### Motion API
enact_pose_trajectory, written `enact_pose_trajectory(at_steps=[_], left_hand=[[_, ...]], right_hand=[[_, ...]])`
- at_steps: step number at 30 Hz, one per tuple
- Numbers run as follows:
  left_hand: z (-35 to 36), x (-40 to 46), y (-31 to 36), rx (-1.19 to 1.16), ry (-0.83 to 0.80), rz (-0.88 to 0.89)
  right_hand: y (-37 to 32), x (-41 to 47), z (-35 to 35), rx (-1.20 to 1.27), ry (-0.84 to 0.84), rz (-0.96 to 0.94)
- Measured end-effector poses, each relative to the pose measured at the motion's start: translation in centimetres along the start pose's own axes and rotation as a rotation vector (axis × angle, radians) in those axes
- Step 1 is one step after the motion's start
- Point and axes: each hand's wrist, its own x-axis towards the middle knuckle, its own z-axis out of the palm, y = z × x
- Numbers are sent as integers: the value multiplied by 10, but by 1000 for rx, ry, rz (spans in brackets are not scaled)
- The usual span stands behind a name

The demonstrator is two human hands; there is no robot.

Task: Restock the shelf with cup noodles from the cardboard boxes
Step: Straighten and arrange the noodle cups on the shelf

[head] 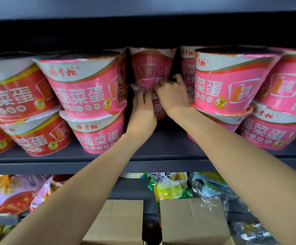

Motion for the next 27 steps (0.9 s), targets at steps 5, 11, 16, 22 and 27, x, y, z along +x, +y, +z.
enact_pose_trajectory(at_steps=[5, 11, 16, 22, 27], left_hand=[[10, 26, -5, 444, -24, 130], [12, 32, -13, 533, -84, 221], [19, 34, -16, 378, -114, 184], [10, 25, 2, -144, 43, -75], [-11, 56, 21, -419, 212, -360]], right_hand=[[11, -7, -1, -32, -15, 161], [12, -6, -6, 41, -52, 221], [13, 1, -1, 88, -70, 237], [13, 3, 2, 484, 124, 282], [15, 22, -14, 930, 79, 437]])
